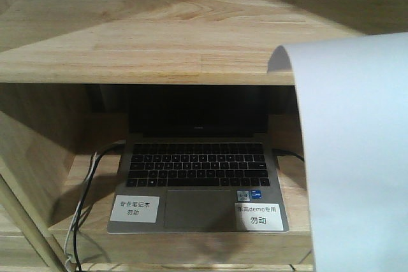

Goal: Grab stapler and paper to desk for stapling
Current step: 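Drive the base to the wooden desk holding stapler and paper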

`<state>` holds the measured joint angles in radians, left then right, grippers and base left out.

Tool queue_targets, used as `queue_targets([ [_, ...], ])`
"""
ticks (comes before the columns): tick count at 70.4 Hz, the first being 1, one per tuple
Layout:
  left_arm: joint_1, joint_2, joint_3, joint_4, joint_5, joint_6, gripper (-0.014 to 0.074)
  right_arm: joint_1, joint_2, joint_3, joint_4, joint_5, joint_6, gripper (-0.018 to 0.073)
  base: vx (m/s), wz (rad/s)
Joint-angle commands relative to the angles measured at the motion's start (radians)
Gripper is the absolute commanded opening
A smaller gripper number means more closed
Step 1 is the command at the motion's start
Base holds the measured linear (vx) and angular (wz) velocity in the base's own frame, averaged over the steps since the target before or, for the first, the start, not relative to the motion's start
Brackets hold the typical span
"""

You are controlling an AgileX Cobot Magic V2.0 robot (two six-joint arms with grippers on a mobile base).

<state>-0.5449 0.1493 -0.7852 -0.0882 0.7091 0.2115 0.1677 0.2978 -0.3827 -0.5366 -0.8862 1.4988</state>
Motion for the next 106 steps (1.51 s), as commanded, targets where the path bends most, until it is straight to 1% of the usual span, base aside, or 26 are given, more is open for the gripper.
queue_targets([
  [1,-0.002,0.018,-0.025,-0.01,-0.117,0.0,-0.0006,-0.008,0.011,-0.03,0.019,-0.011,-0.001,-0.0007,0.0,0.0],
  [84,-0.002,0.018,-0.025,-0.01,-0.117,0.0,-0.0006,-0.008,0.011,-0.03,0.019,-0.017,-0.009,-0.0007,0.0,0.0],
  [106,-0.002,0.018,-0.025,-0.009,-0.117,0.0,-0.0006,-0.008,0.011,-0.03,0.019,-0.018,-0.009,-0.0007,-0.04,0.14],
])
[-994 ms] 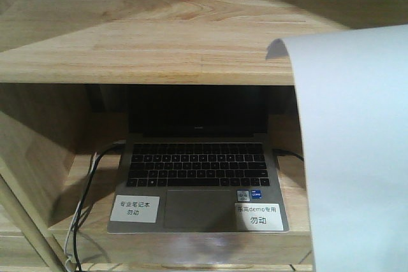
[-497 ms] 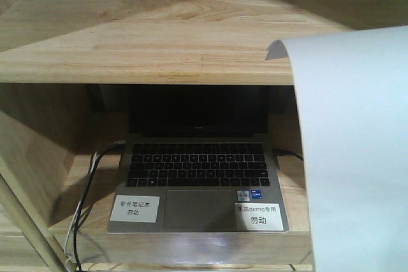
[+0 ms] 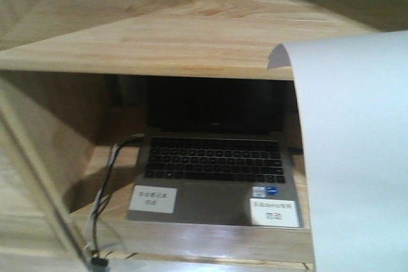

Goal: Grab stapler and paper to desk for stapling
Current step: 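Drive the base to the wooden desk holding stapler and paper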

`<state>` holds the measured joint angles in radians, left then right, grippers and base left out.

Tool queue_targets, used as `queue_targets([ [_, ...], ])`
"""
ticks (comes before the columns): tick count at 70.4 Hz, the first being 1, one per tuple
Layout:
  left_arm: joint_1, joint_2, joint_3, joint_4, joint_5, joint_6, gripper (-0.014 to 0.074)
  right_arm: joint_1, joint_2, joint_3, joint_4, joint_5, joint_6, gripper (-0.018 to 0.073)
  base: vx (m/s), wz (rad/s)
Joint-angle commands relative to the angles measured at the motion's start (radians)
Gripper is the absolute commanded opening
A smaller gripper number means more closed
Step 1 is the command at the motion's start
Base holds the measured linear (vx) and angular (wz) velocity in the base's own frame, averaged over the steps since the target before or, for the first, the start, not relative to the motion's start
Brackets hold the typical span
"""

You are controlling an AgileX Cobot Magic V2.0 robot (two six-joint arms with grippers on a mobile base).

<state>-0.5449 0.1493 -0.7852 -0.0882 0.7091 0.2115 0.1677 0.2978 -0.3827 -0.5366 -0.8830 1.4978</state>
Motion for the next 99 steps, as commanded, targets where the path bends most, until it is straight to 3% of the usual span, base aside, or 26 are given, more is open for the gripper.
queue_targets([
  [1,-0.002,0.018,-0.025,-0.009,-0.117,0.0,-0.0006,-0.008,0.011,-0.03,0.019,-0.021,-0.008,-0.0007,-0.07,0.29],
  [99,-0.002,0.018,-0.025,-0.009,-0.117,0.0,-0.0006,-0.008,0.011,-0.03,0.019,-0.021,-0.008,-0.0007,-0.11,0.43],
])
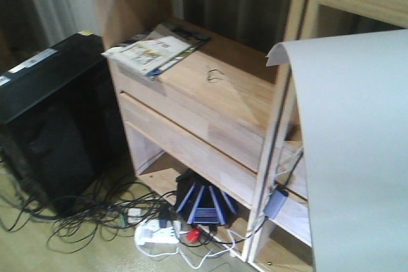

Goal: Grab stapler and paper to desk for stapling
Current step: 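Drive the base to the wooden desk holding stapler and paper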

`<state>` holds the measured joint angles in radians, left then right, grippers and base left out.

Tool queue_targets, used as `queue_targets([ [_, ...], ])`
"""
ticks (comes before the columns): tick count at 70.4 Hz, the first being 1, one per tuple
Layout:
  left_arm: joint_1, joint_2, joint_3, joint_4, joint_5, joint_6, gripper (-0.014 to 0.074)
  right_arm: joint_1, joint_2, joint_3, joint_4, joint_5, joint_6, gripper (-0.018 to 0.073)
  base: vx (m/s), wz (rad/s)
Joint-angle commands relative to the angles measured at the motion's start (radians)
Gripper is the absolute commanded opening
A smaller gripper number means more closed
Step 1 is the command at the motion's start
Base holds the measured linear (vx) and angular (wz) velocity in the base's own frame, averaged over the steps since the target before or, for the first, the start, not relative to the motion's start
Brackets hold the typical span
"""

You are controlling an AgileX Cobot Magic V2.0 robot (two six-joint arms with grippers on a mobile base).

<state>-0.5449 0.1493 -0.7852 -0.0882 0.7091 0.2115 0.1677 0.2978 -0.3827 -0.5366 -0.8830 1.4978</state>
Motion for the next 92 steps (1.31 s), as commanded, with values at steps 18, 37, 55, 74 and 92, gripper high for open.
queue_targets([
  [18,-0.002,0.018,-0.025,-0.009,-0.117,0.0,-0.0006,-0.008,0.011,-0.03,0.019,-0.021,-0.008,-0.0007,-0.12,0.48],
  [37,-0.002,0.018,-0.025,-0.009,-0.117,0.0,-0.0006,-0.008,0.011,-0.03,0.019,-0.021,-0.008,-0.0007,-0.12,0.51],
  [55,-0.002,0.018,-0.025,-0.009,-0.117,0.0,-0.0006,-0.008,0.011,-0.03,0.019,-0.021,-0.008,-0.0007,-0.11,0.53],
  [74,-0.002,0.018,-0.025,-0.009,-0.117,0.0,-0.0006,-0.008,0.011,-0.03,0.019,-0.021,-0.008,-0.0007,-0.08,0.51],
  [92,-0.002,0.018,-0.025,-0.009,-0.117,0.0,-0.0006,-0.008,0.011,-0.03,0.019,-0.021,-0.008,-0.0007,-0.04,0.48],
])
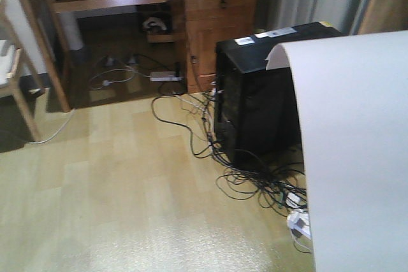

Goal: Grab stapler and paper to desk for stapling
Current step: 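Drive the base to the wooden desk holding stapler and paper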

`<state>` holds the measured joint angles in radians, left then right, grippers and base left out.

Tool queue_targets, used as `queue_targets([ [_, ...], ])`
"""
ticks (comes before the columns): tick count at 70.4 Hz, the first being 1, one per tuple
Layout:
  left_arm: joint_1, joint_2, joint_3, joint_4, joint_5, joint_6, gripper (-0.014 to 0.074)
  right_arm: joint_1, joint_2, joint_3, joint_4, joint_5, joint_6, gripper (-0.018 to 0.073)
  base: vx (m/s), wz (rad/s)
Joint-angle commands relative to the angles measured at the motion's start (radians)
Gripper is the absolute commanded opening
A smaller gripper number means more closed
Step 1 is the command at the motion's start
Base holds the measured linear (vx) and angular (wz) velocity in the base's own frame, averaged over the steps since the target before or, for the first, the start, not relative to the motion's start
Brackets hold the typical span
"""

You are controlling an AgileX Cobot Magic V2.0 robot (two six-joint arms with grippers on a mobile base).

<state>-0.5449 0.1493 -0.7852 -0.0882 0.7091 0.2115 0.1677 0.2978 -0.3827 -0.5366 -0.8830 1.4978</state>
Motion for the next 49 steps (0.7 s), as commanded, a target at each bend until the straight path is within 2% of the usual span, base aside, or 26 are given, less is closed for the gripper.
queue_targets([
  [1,-0.002,0.018,-0.025,-0.009,-0.117,0.0,-0.0006,-0.008,0.011,-0.03,0.019,-0.021,-0.008,-0.0007,-0.01,0.44],
  [49,-0.002,0.018,-0.025,-0.009,-0.117,0.0,-0.0006,-0.008,0.011,-0.03,0.019,-0.021,-0.008,-0.0007,0.07,0.35],
])
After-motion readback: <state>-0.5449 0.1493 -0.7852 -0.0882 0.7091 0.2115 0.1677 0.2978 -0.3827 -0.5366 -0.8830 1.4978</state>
